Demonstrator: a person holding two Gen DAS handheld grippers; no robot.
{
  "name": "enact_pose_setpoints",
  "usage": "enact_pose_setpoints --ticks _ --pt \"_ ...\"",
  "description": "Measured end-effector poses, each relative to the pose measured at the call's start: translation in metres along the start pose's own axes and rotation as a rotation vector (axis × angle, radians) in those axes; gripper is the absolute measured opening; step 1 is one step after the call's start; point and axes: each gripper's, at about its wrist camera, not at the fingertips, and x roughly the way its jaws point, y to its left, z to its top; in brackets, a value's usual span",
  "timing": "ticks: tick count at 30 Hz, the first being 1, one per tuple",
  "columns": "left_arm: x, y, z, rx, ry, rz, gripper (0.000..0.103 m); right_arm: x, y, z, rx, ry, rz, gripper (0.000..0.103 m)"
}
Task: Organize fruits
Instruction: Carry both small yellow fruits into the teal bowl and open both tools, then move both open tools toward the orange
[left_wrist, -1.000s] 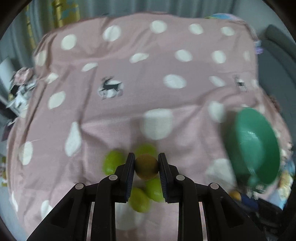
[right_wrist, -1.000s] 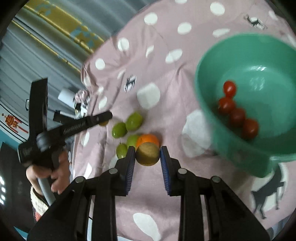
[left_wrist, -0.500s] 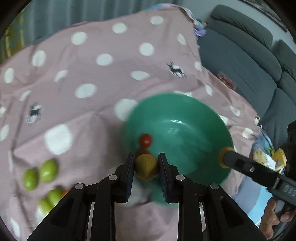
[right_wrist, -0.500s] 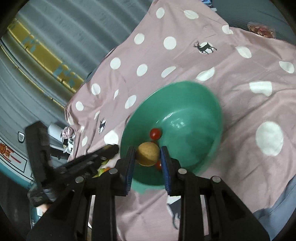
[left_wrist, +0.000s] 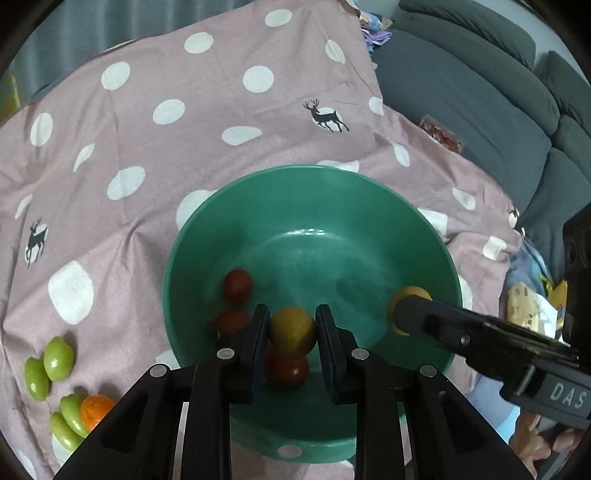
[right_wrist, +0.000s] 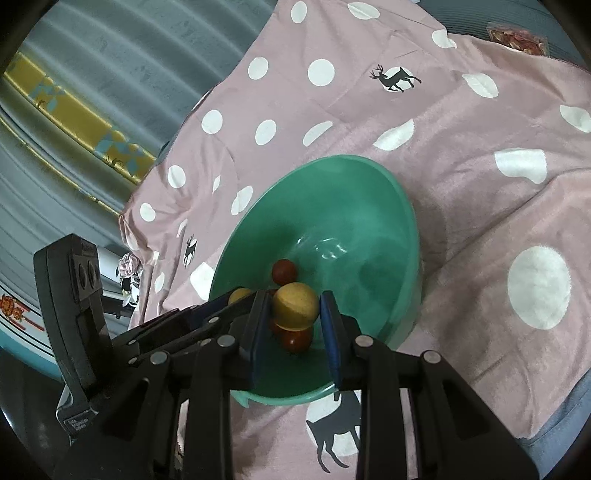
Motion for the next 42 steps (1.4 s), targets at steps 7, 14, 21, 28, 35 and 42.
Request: enact_pose_setpoints --ticks 7,14,21,28,35,42 --pt "-0.002 0.001 -0.002 -0.002 -0.004 0.017 0.025 -0.001 -0.003 -0.002 0.026 -0.01 0.02 0.029" --pt "-0.003 -0.006 -0.006 0.02 0.005 0.044 0.025 0.0 -0.002 -0.001 0.044 -0.01 0.043 0.03" --pt "-0.011 0.014 -0.007 -0.087 0.03 0.014 0.066 -0.013 -0.001 -0.004 0.059 -0.029 0.047 0.052" --pt "-0.053 0.048 -0.036 -0.08 -0.074 0.108 0.082 -0.025 0.027 -0.025 0.009 -0.058 0.045 0.08" --pt "-0.093 0.12 -0.087 -0.16 -0.101 0.189 0.082 0.0 0.089 -0.051 -0.109 -0.02 0.115 0.081" --pt "-0.089 0.169 -0.126 -0.225 -0.099 0.202 0.082 0.078 0.138 -0.07 -0.172 0.169 0.152 0.077"
